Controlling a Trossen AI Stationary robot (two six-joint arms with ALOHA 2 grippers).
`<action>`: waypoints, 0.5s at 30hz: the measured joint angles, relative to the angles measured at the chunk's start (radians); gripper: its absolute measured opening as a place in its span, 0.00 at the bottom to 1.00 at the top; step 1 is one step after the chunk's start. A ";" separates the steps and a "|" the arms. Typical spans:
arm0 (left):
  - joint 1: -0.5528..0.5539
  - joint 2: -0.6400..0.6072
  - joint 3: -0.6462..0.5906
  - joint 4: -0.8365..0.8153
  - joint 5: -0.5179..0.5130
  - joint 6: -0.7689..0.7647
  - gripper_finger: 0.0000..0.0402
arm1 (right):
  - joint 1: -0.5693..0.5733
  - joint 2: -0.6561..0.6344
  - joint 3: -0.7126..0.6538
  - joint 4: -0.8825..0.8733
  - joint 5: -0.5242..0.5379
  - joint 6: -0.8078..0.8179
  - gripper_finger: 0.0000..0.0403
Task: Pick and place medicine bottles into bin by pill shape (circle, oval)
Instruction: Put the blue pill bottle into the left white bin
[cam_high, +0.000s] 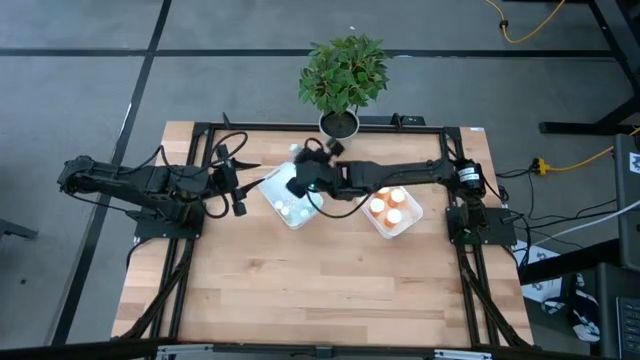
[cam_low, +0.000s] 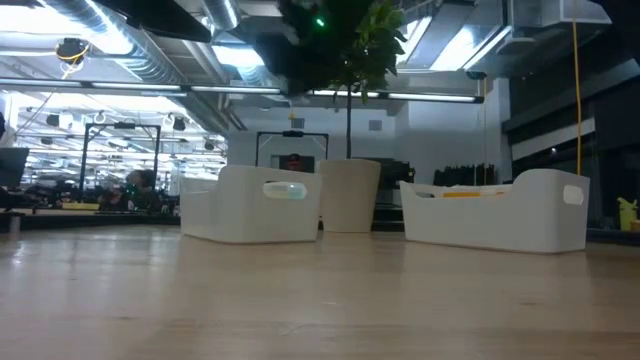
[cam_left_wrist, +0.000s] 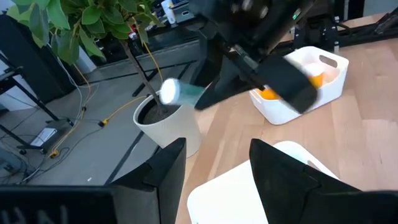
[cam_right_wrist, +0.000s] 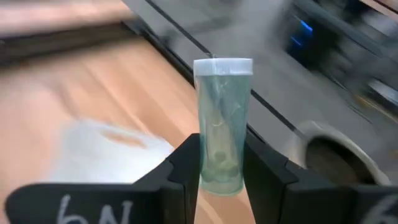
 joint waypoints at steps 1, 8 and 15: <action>0.000 0.000 0.000 0.000 0.000 0.000 0.43 | -0.002 0.000 0.000 -0.072 0.038 0.051 0.26; 0.000 0.000 0.000 0.000 -0.016 0.003 0.43 | -0.012 -0.021 -0.002 -0.625 0.235 0.450 0.26; 0.013 0.000 0.000 0.005 -0.086 0.009 0.43 | -0.051 -0.073 -0.002 -0.987 0.338 0.658 0.26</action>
